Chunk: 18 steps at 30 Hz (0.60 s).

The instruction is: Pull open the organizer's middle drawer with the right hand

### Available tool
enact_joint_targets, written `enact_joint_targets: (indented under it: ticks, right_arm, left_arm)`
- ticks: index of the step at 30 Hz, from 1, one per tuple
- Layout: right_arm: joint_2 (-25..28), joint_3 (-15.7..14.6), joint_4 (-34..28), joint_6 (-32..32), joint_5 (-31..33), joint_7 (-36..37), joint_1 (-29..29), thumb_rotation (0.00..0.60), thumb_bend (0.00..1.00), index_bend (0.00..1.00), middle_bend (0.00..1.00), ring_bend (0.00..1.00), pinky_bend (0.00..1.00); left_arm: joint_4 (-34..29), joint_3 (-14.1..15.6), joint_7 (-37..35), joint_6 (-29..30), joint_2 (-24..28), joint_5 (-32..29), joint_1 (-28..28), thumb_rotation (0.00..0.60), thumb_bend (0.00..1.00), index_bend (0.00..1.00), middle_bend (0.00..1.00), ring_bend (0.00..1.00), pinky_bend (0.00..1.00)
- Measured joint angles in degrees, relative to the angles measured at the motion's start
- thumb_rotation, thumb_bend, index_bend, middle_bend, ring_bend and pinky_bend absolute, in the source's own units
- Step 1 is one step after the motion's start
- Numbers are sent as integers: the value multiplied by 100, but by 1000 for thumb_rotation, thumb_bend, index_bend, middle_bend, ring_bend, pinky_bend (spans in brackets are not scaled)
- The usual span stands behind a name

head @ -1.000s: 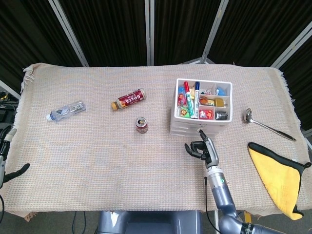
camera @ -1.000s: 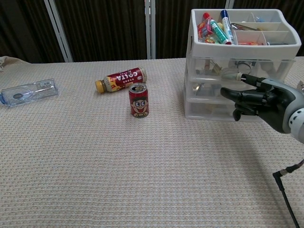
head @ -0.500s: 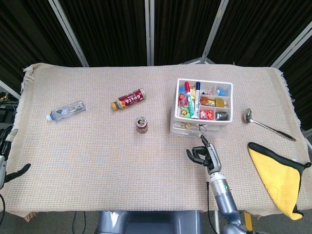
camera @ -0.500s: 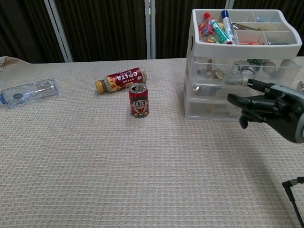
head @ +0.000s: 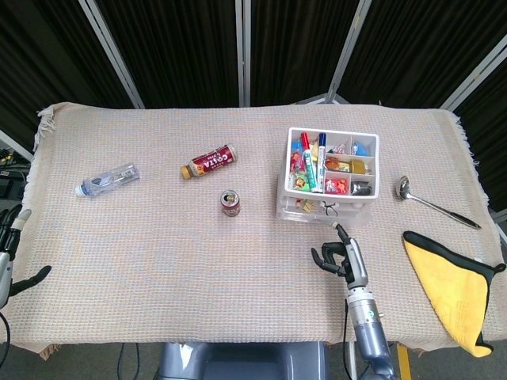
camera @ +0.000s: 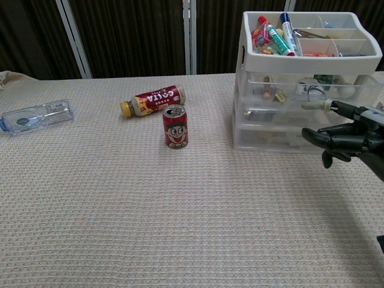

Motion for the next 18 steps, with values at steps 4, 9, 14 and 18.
enact_joint_targets:
  ticks: [4, 9, 14, 18]
  right_arm:
    - [-63, -144, -33, 110, -8, -190, -106, 600, 276, 108, 869, 874, 677]
    - [-39, -358, -53, 239, -239, -228, -228, 600, 277, 108, 868, 874, 676]
    - [6, -531, -43, 516, -654, -223, -350, 600, 276, 118, 868, 874, 676]
    - [47, -658, -23, 920, -1160, -269, -457, 600, 274, 168, 868, 873, 676]
  left_arm:
    - [2, 2, 5, 18, -7, 14, 5, 600, 70, 0, 0, 0, 0]
    - [3, 2, -5, 45, -5, 22, 15, 600, 70, 0, 0, 0, 0]
    - [4, 7, 6, 40, -5, 28, 14, 600, 71, 0, 0, 0, 0]
    - [0, 9, 20, 49, -10, 41, 14, 600, 71, 0, 0, 0, 0]
